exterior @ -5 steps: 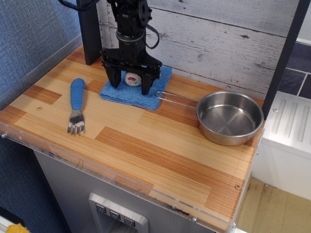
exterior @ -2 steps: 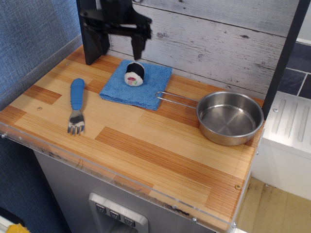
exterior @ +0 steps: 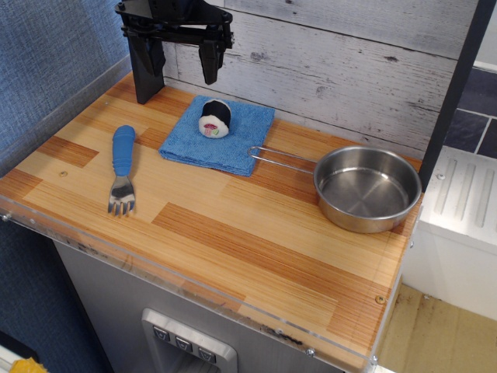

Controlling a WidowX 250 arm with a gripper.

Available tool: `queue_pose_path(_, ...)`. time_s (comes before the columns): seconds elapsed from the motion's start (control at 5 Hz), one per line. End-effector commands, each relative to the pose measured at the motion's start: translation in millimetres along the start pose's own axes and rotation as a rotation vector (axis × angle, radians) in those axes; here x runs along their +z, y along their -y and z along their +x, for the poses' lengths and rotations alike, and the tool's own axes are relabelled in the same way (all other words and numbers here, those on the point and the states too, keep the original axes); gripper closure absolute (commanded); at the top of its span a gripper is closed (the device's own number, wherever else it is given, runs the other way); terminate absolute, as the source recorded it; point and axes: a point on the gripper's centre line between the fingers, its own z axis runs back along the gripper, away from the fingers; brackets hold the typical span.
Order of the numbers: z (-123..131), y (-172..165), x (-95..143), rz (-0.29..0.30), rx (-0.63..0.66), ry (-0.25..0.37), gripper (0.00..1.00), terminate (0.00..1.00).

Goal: Place the sushi on top of the towel.

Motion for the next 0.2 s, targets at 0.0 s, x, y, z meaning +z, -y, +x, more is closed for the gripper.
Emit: queue_pose_path(0.0,1.7,-0.9,18.2,0.003,-0.003,0.053,0.00,1.00)
